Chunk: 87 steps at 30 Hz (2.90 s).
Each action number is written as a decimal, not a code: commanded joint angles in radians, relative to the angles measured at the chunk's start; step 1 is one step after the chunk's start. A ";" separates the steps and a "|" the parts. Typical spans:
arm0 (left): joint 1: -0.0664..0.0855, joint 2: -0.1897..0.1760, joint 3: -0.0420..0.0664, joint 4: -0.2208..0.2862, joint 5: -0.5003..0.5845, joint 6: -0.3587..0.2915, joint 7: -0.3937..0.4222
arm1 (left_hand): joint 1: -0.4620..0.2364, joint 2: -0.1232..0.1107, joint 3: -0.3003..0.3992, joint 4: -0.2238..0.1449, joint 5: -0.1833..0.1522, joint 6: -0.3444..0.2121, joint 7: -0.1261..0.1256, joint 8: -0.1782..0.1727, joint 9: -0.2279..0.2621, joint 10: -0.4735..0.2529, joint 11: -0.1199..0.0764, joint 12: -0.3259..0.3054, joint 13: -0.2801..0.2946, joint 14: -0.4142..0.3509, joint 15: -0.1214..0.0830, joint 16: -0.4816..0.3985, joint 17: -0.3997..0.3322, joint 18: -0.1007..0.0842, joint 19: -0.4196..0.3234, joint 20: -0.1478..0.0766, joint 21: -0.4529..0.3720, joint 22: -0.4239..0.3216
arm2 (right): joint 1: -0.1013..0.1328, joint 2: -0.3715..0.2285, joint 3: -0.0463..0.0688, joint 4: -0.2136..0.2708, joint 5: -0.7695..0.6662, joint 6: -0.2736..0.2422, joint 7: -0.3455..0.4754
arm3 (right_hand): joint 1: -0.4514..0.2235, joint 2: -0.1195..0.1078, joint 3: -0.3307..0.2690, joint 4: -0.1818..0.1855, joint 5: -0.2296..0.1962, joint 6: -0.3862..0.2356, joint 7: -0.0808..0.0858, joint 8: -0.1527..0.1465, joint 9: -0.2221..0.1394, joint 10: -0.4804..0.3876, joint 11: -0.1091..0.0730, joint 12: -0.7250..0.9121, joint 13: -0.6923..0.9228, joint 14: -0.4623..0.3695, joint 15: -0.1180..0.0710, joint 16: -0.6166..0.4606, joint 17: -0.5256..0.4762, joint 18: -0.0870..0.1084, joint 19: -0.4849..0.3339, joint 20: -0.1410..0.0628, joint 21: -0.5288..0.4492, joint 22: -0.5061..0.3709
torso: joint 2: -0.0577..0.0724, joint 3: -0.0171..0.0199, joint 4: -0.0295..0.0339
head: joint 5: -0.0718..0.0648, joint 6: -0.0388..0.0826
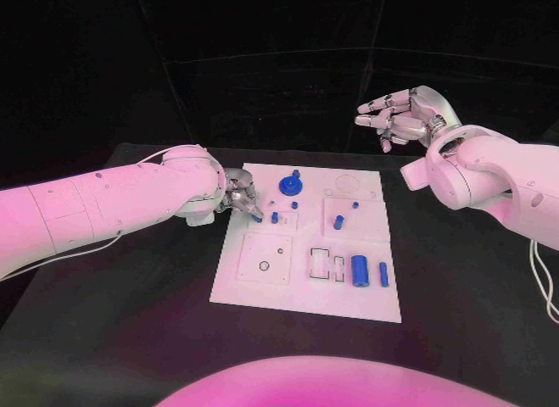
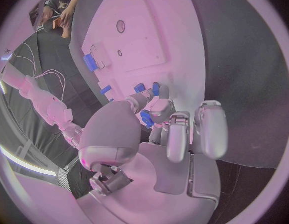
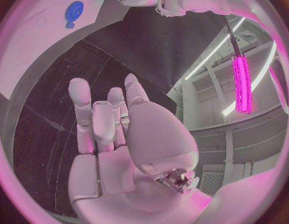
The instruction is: Assemble the parts on the task board
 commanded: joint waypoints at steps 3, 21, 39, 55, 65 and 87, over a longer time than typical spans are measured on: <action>-0.004 0.000 -0.003 0.004 -0.006 0.029 -0.011 | -0.006 0.000 0.120 -0.113 0.004 0.001 -0.007 0.006 0.002 0.005 -0.001 -0.003 -0.002 0.104 -0.003 0.003 0.263 0.014 0.006 0.000 0.003 0.007 | 0.002 0.002 0.001 -0.001 -0.002 0.006 0.005 | -0.009 0.000 0.000 -0.006 0.006 -0.006 0.001 0.001 -0.001 -0.004 -0.002 -0.002 0.000 -0.007 -0.001 -0.004 0.000 0.003 -0.004 0.001 -0.006 0.000 | 0.000 -0.0002 -0.0010 | 0.001 -0.001; -0.004 0.021 -0.003 -0.016 0.004 0.047 -0.020 | -0.098 -0.023 0.105 -0.059 0.003 0.019 -0.023 0.029 0.012 0.012 -0.013 -0.011 -0.017 0.104 -0.011 0.003 0.263 0.012 0.010 -0.007 0.007 0.016 | 0.001 0.003 0.001 -0.001 -0.002 0.009 0.003 | -0.012 0.001 0.000 -0.006 0.006 -0.006 0.001 0.002 -0.001 -0.005 -0.002 -0.002 -0.002 -0.007 -0.001 -0.005 -0.001 0.003 -0.006 0.001 -0.006 0.000 | 0.000 0.0007 -0.0023 | -0.001 -0.004; -0.003 0.040 -0.003 -0.046 0.009 0.059 -0.034 | -0.152 -0.024 0.088 -0.027 0.003 0.039 -0.031 0.037 0.011 0.027 -0.019 0.009 0.002 0.104 -0.017 0.003 0.263 0.008 0.017 -0.012 0.020 0.034 | 0.001 0.005 0.001 -0.003 -0.002 0.011 0.003 | -0.013 0.002 0.000 -0.006 0.006 -0.007 0.002 0.003 -0.001 -0.006 -0.002 -0.002 -0.004 -0.008 -0.001 -0.005 -0.001 0.003 -0.006 0.001 -0.006 0.000 | 0.000 0.0006 -0.0011 | -0.005 -0.007; -0.003 0.040 -0.002 -0.046 0.009 0.037 -0.039 | -0.230 -0.068 -0.041 0.026 -0.002 0.065 -0.037 0.039 0.004 0.037 -0.023 0.024 0.015 0.104 -0.020 0.003 0.263 0.004 0.024 -0.016 0.033 0.053 | 0.001 0.006 0.001 -0.005 -0.002 0.012 0.004 | -0.016 0.002 0.000 -0.005 0.005 -0.007 0.002 0.003 0.000 -0.008 -0.001 -0.003 -0.006 -0.008 0.000 -0.007 -0.003 0.004 -0.007 0.002 -0.007 -0.001 | 0.000 0.0004 -0.0001 | -0.006 -0.009; -0.003 0.038 -0.002 -0.053 0.009 -0.002 -0.042 | -0.247 -0.069 -0.136 0.066 -0.003 0.071 -0.036 0.036 -0.002 0.035 -0.023 0.022 0.012 0.104 -0.021 0.003 0.263 0.005 0.023 -0.016 0.028 0.050 | 0.001 0.006 0.001 -0.005 -0.002 0.011 0.004 | -0.020 0.003 0.000 -0.004 0.005 -0.008 0.002 0.003 0.000 -0.011 -0.001 -0.005 -0.010 -0.010 0.000 -0.009 -0.005 0.004 -0.010 0.002 -0.008 -0.004 | 0.000 -0.0001 -0.0012 | -0.008 -0.008; -0.003 0.008 -0.001 -0.040 0.184 -0.308 0.249 | -0.040 -0.042 -0.445 0.181 -0.026 -0.136 0.056 -0.063 -0.082 -0.283 0.058 -0.335 -0.375 0.039 0.040 -0.118 0.078 0.090 -0.165 0.035 -0.366 -0.354 | 0.001 0.005 0.000 -0.009 -0.002 0.012 0.003 | -0.023 0.003 0.000 -0.003 0.005 -0.009 0.002 0.003 -0.001 -0.012 0.000 -0.006 -0.011 -0.011 0.000 -0.010 -0.007 0.005 -0.012 0.002 -0.010 -0.006 | 0.000 0.0003 -0.0005 | -0.014 -0.002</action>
